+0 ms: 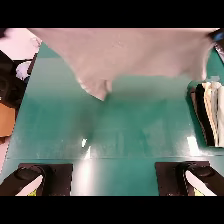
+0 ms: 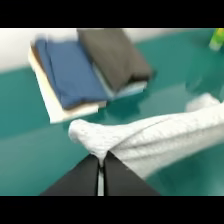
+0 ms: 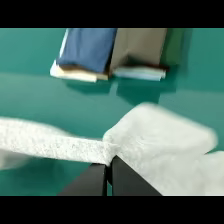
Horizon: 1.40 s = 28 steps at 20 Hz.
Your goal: Fold the shirts.
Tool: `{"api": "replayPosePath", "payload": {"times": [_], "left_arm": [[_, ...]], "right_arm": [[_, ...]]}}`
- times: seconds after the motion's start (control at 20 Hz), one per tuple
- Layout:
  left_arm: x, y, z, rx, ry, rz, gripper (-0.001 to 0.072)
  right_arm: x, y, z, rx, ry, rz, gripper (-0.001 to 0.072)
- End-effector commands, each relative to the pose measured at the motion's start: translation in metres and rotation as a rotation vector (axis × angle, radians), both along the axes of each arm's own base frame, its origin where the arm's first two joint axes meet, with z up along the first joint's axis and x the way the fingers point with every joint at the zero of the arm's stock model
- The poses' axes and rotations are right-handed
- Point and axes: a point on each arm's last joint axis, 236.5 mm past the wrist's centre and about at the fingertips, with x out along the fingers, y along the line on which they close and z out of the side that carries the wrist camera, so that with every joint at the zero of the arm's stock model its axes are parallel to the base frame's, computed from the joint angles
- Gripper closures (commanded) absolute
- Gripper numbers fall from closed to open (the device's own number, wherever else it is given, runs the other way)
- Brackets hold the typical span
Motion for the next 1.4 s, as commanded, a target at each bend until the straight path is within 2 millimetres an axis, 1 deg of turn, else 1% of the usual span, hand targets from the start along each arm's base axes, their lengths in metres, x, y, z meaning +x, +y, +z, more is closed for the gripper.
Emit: {"api": "replayPosePath", "payload": {"times": [0.0, 0.05, 0.1, 0.15, 0.2, 0.25, 0.3, 0.35, 0.4, 0.45, 0.5, 0.55, 0.6, 0.65, 0.75, 0.85, 0.9, 0.95, 1.0, 1.05, 1.1, 1.2, 1.25, 1.3, 1.35], "left_arm": [[-0.058, 0.018, 0.070, -0.049, -0.193, 0.008, 0.0687], [-0.063, 0.019, 0.081, -0.059, -0.224, 0.009, 0.0687], [-0.064, 0.021, 0.090, -0.072, -0.256, 0.014, 0.0687], [-0.062, 0.022, 0.094, -0.077, -0.273, 0.020, 0.0687], [-0.055, 0.021, 0.091, -0.073, -0.266, 0.025, 0.0688], [-0.042, 0.019, 0.082, -0.054, -0.238, 0.031, 0.0688], [-0.023, 0.017, 0.064, -0.014, -0.182, 0.041, 0.0687], [0.001, 0.015, 0.041, 0.034, -0.111, 0.054, 0.0688], [0.028, 0.015, 0.008, 0.095, -0.012, 0.077, 0.0688], [0.055, 0.016, -0.029, 0.155, 0.098, 0.097, 0.0688], [0.081, 0.013, -0.075, 0.216, 0.231, 0.103, 0.0687], [0.105, 0.008, -0.123, 0.264, 0.366, 0.093, 0.0687], [0.123, 0.003, -0.168, 0.305, 0.487, 0.081, 0.0687], [0.140, -0.002, -0.212, 0.339, 0.594, 0.072, 0.0687], [0.170, -0.010, -0.300, 0.396, 0.775, 0.056, 0.0687], [0.186, -0.014, -0.367, 0.433, 0.895, 0.045, 0.0687], [0.190, -0.015, -0.391, 0.446, 0.937, 0.042, 0.0687], [0.192, -0.016, -0.408, 0.455, 0.967, 0.039, 0.0686], [0.193, -0.016, -0.420, 0.460, 0.984, 0.038, 0.0687], [0.194, -0.015, -0.425, 0.465, 0.991, 0.040, 0.0686], [0.195, -0.015, -0.425, 0.464, 0.988, 0.041, 0.0686], [0.192, -0.014, -0.420, 0.466, 0.990, 0.042, 0.0684], [0.190, -0.012, -0.415, 0.466, 0.990, 0.045, 0.0499], [0.188, -0.009, -0.409, 0.461, 0.989, 0.053, 0.0216], [0.185, -0.003, -0.401, 0.440, 0.998, 0.076, 0.0237]], "right_arm": [[-0.044, -0.014, 0.060, -0.022, -0.149, -0.026, 0.0700], [-0.048, -0.014, 0.069, -0.022, -0.168, -0.025, 0.0700], [-0.051, -0.013, 0.075, -0.022, -0.177, -0.023, 0.0700], [-0.049, -0.012, 0.079, -0.022, -0.179, -0.020, 0.0700], [-0.044, -0.012, 0.078, -0.025, -0.165, -0.017, 0.0700], [-0.037, -0.011, 0.073, -0.030, -0.135, -0.014, 0.0700], [-0.026, -0.010, 0.063, -0.035, -0.093, -0.011, 0.0700], [-0.015, -0.008, 0.050, -0.038, -0.043, -0.006, 0.0700], [0.001, -0.003, 0.027, -0.043, 0.036, 0.011, 0.0700], [0.018, 0.004, 0.001, -0.051, 0.114, 0.032, 0.0700], [0.033, 0.013, -0.028, -0.059, 0.190, 0.056, 0.0700], [0.049, 0.025, -0.064, -0.070, 0.282, 0.084, 0.0700], [0.061, 0.036, -0.101, -0.083, 0.371, 0.109, 0.0700], [0.072, 0.046, -0.144, -0.103, 0.468, 0.128, 0.0700], [0.092, 0.057, -0.219, -0.129, 0.617, 0.140, 0.0700], [0.111, 0.061, -0.276, -0.128, 0.692, 0.130, 0.0700], [0.121, 0.063, -0.296, -0.126, 0.706, 0.124, 0.0700], [0.129, 0.062, -0.313, -0.126, 0.725, 0.115, 0.0700], [0.136, 0.062, -0.324, -0.125, 0.741, 0.111, 0.0699], [0.141, 0.062, -0.333, -0.127, 0.755, 0.111, 0.0699], [0.145, 0.063, -0.337, -0.128, 0.763, 0.112, 0.0698], [0.154, 0.066, -0.335, -0.128, 0.759, 0.114, 0.0697], [0.158, 0.066, -0.328, -0.126, 0.744, 0.115, 0.0677], [0.162, 0.067, -0.318, -0.124, 0.721, 0.116, 0.0468], [0.165, 0.067, -0.307, -0.126, 0.704, 0.119, 0.0356]]}}
